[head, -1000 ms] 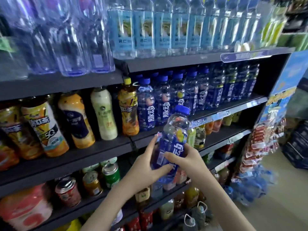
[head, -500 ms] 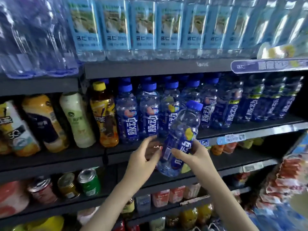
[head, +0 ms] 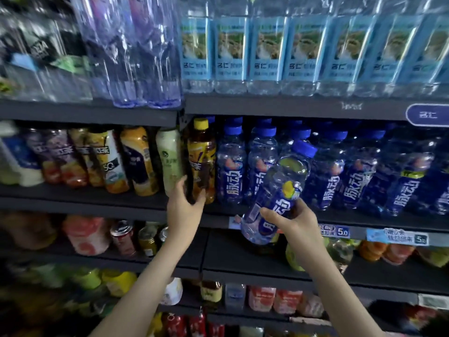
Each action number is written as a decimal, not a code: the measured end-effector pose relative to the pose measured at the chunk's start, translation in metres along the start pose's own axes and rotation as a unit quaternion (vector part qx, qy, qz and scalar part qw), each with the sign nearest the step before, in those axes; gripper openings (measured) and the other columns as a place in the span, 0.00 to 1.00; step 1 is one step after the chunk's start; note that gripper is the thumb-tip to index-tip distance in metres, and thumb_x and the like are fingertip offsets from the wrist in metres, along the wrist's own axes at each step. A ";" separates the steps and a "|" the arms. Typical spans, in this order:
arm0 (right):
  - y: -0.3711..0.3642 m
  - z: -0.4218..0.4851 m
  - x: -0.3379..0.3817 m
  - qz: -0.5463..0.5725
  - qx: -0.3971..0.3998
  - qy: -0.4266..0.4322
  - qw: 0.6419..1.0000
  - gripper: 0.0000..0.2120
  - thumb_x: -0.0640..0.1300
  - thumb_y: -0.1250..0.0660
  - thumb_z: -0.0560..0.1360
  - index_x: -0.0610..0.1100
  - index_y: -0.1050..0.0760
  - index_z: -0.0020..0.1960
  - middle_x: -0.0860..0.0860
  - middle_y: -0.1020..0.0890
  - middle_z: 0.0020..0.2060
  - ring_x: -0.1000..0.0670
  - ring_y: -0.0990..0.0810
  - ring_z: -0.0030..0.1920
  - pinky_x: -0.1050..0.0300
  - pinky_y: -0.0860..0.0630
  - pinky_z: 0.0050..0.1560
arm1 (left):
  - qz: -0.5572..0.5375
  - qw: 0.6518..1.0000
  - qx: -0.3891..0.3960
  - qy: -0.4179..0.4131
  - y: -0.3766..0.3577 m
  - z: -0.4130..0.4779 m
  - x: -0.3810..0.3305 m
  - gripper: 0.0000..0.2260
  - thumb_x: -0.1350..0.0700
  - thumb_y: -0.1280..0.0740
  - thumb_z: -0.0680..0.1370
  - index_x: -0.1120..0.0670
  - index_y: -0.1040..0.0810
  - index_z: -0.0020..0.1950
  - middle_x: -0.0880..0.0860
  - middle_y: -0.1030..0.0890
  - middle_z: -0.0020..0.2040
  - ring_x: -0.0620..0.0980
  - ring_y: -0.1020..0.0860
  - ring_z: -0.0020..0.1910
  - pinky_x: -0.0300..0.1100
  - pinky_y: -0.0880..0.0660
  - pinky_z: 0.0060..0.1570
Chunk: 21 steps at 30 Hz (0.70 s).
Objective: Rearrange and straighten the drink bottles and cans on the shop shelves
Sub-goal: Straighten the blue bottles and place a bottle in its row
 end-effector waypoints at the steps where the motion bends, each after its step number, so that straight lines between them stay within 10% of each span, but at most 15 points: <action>1: -0.006 0.002 0.000 -0.005 -0.006 0.004 1.000 0.18 0.42 0.21 0.65 0.47 0.23 0.52 0.51 0.14 0.45 0.49 0.16 0.48 0.41 0.21 0.55 | 0.008 1.000 0.023 0.007 -0.001 0.008 0.002 0.27 0.51 0.31 0.76 0.54 0.34 0.73 0.56 0.26 0.67 0.54 0.28 0.66 0.44 0.30 0.61; 21: -0.094 -0.005 -0.015 -0.006 -0.161 0.019 0.987 0.20 0.41 0.22 0.67 0.48 0.25 0.55 0.53 0.16 0.48 0.53 0.17 0.49 0.45 0.21 0.56 | -0.076 0.978 0.074 -0.178 0.031 0.023 0.017 0.19 0.57 0.23 0.69 0.62 0.23 0.55 0.44 0.24 0.44 0.35 0.27 0.43 0.17 0.35 0.41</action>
Point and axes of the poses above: each hand's wrist, its own z-axis towards the middle knuckle, its own y-axis out of the back of the hand, x = y × z, the point moved 4 cm from there along z, towards the middle knuckle
